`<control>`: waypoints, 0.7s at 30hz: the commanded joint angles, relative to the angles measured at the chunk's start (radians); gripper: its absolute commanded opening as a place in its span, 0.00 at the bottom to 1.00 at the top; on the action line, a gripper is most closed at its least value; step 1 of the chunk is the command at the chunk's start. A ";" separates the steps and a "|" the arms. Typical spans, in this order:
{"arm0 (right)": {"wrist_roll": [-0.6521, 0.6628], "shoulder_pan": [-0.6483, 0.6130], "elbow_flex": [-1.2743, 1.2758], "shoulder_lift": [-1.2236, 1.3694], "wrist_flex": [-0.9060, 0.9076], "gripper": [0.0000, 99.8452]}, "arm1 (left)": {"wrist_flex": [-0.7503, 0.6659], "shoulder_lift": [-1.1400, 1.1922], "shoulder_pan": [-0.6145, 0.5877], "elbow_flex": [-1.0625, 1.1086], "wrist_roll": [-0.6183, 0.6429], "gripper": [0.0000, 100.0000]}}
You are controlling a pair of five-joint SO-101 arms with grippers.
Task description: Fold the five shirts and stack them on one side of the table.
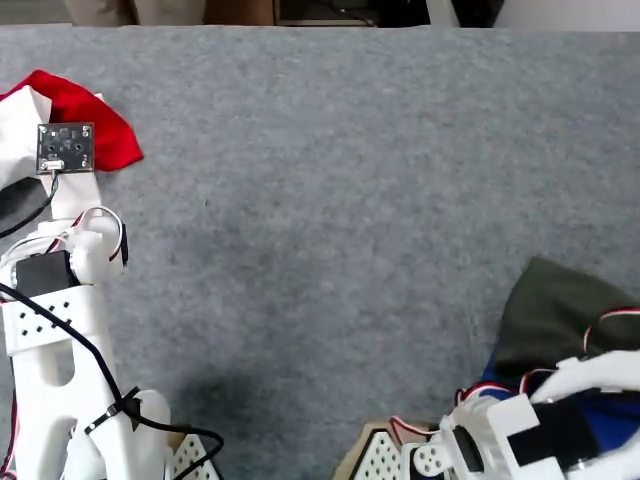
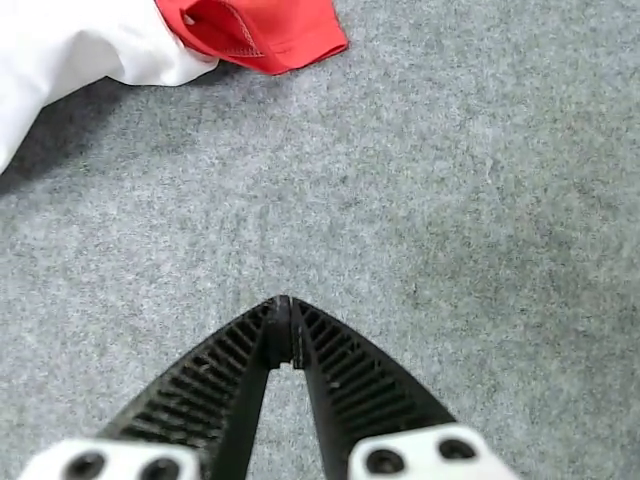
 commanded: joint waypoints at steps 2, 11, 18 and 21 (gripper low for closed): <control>0.071 0.071 0.001 -0.056 0.017 0.01 | 0.006 -0.015 0.011 -0.051 -0.011 0.02; 0.221 0.131 0.005 -0.058 0.017 0.01 | 0.008 -0.015 0.011 -0.051 -0.011 0.02; 0.353 0.134 0.054 -0.064 0.017 0.24 | 0.043 -0.015 0.009 -0.051 -0.037 0.02; 0.384 0.136 0.048 -0.068 0.017 0.31 | 0.054 -0.015 0.006 -0.052 -0.038 0.02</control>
